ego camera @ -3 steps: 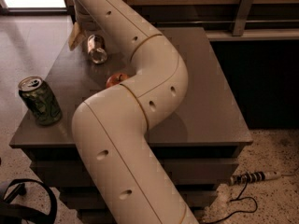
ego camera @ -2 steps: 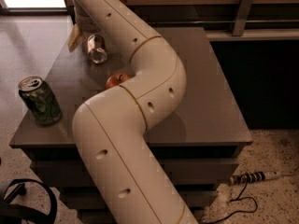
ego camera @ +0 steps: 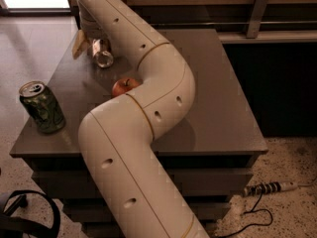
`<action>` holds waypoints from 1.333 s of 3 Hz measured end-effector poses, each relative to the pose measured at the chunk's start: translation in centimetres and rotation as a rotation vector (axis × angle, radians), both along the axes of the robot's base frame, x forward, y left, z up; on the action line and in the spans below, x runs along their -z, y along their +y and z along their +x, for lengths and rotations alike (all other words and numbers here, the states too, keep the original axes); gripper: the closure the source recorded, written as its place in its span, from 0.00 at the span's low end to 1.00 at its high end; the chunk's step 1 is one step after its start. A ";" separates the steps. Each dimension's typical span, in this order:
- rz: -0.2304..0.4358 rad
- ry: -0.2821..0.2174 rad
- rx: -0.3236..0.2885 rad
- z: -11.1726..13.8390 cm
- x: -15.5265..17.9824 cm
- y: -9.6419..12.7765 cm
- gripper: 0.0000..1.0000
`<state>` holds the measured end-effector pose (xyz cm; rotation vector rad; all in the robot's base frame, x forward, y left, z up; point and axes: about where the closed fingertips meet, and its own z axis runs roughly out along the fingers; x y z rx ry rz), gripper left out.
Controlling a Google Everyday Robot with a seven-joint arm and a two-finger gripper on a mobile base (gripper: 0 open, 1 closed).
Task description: Place orange can upright
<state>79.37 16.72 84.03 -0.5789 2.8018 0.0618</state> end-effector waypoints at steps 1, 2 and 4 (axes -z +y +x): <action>0.001 -0.021 -0.002 0.4 -0.4 0.2 0.00; -0.018 -0.028 -0.025 0.3 -0.5 0.6 0.00; -0.044 0.005 -0.061 -0.1 1.1 1.5 0.00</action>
Offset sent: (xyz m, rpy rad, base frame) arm 0.0490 0.0121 0.0465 -0.0797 0.0198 0.0476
